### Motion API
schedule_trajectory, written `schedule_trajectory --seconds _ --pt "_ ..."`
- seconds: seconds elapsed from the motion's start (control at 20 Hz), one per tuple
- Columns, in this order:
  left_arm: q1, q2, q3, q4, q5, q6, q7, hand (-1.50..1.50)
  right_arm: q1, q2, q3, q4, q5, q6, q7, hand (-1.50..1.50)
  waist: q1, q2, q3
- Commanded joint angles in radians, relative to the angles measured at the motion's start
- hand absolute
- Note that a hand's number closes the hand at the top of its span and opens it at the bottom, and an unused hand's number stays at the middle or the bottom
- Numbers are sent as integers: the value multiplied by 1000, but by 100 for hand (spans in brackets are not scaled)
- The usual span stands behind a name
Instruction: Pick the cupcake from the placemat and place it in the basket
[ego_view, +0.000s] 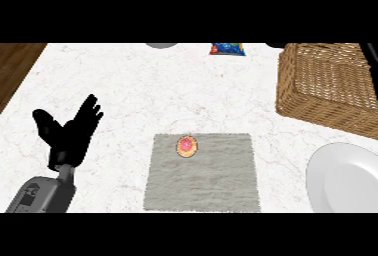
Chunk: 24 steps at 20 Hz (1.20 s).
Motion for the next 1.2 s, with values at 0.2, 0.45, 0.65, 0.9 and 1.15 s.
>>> schedule_trajectory --seconds 0.2,0.45,0.65,0.9,1.15 --pt "-40 138 43 -33 -80 -49 -18 0 -87 244 75 223 98 -190 -56 150 4 26 -18" --pt "-65 112 -14 -40 -87 -70 8 0 -137 205 467 204 550 -209 -21 -150 42 25 -25" --pt "-58 108 -5 -20 -76 -85 8 0 -190 493 600 323 740 -511 76 -150 28 22 -22" --pt "-116 139 38 15 -58 -107 37 0 -413 501 714 432 775 -630 483 -150 23 17 -23" --pt "-53 127 32 20 -77 -98 -10 0 -638 503 656 536 818 -360 871 -150 -7 2 -26"
